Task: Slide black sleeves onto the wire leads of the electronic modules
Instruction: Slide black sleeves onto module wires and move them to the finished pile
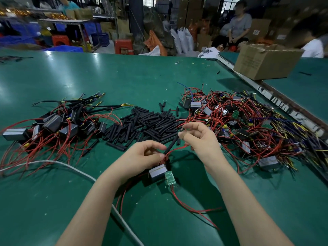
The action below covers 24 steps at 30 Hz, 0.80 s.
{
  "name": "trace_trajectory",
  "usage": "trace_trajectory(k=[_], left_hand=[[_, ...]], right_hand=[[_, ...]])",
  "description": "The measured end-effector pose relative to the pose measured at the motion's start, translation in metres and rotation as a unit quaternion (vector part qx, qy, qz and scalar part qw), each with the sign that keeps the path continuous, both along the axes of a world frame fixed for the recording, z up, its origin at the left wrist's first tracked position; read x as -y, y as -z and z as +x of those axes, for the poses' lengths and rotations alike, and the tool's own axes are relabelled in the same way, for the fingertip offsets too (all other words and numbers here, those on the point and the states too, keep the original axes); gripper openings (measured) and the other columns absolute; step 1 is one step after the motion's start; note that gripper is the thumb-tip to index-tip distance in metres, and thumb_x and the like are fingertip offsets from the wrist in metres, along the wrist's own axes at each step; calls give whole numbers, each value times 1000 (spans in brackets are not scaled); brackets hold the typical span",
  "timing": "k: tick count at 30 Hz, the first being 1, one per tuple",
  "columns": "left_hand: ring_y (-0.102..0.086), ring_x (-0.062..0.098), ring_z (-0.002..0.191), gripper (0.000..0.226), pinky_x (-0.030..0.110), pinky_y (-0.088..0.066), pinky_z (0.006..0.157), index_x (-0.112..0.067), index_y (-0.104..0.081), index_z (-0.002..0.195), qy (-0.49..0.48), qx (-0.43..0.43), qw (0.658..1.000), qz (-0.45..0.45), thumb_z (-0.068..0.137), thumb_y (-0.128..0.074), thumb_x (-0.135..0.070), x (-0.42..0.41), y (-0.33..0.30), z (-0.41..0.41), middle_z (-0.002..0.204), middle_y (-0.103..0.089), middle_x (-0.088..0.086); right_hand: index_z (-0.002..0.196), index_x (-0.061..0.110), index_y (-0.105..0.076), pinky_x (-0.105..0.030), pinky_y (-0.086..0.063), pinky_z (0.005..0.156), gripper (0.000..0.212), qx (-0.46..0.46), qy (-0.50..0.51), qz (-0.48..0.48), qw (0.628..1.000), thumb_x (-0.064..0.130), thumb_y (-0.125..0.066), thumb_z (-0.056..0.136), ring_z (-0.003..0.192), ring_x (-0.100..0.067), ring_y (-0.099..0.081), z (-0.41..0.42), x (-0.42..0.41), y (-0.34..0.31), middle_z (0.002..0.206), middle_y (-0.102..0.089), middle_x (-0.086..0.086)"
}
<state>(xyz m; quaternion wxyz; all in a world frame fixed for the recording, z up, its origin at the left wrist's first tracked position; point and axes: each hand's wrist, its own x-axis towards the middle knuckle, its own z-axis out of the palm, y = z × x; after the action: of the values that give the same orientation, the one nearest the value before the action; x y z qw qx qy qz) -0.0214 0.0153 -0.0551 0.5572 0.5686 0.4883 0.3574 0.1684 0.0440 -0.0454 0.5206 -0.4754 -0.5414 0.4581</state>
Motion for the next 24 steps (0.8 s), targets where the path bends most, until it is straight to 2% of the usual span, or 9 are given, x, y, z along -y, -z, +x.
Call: trace_trajectory(k=[4, 8, 11, 14, 16, 20, 23, 24], left_hand=[[-62, 1, 69, 19, 12, -47, 68, -21, -65, 98, 21, -68, 997, 30, 84, -70, -9, -2, 1, -4, 74, -71, -7], [-64, 3, 72, 25, 20, -50, 76, -26, -62, 98, 6, -97, 993, 71, 82, -72, -10, -4, 2, -1, 75, -72, -7], [-64, 3, 70, 29, 20, -51, 76, -29, -59, 96, -18, -100, 990, 101, 81, -73, -9, -4, 4, 3, 72, -71, -9], [-63, 2, 68, 31, 12, -48, 71, -30, -58, 93, -44, -106, 986, 123, 79, -74, -7, -3, 5, 8, 71, -71, -7], [-64, 5, 71, 30, 14, -50, 73, -30, -58, 92, -60, -109, 984, 127, 80, -74, -7, -3, 6, 10, 73, -71, -5], [-63, 5, 74, 25, 19, -49, 77, -31, -62, 91, -72, -98, 984, 130, 81, -73, -11, -3, 5, 10, 76, -69, -6], [-60, 2, 75, 5, 21, -47, 78, -33, -67, 88, -40, -99, 985, 134, 87, -66, -28, -1, 2, 14, 82, -71, -9], [-59, 1, 73, 6, 20, -47, 76, -30, -68, 86, -35, -96, 985, 140, 88, -62, -31, 0, 1, 15, 80, -70, -11]], right_hand=[[92, 19, -61, -8, -44, 60, 17, -6, 10, 2, 1000, 8, -69, 83, 58, 3, -57, 2, -2, -2, 63, -65, 13], [97, 18, -60, -7, -44, 63, 18, -1, -15, 8, 1000, 9, -69, 84, 62, 3, -59, 2, 0, -3, 65, -67, 13], [97, 20, -59, -9, -46, 67, 21, 16, -41, 6, 999, 10, -70, 83, 69, 0, -61, 1, 1, -1, 69, -68, 13], [99, 22, -60, -13, -49, 72, 22, 28, -53, 5, 998, 10, -71, 83, 73, -4, -62, 0, 2, -1, 70, -67, 13], [101, 23, -61, -15, -50, 74, 24, 24, -59, -1, 998, 10, -71, 84, 73, -4, -63, 1, 3, -3, 70, -66, 13], [94, 17, -70, -4, -41, 58, 14, 15, -67, -17, 997, 7, -68, 85, 63, 6, -59, 2, 6, -9, 67, -68, 14], [87, 16, -70, -4, -39, 54, 9, 4, -67, -23, 998, 8, -68, 85, 60, 7, -57, 0, 9, -12, 64, -67, 15], [84, 18, -70, -5, -40, 54, 7, 0, -66, -28, 997, 11, -68, 85, 61, 4, -56, -2, 10, -12, 65, -66, 14]])
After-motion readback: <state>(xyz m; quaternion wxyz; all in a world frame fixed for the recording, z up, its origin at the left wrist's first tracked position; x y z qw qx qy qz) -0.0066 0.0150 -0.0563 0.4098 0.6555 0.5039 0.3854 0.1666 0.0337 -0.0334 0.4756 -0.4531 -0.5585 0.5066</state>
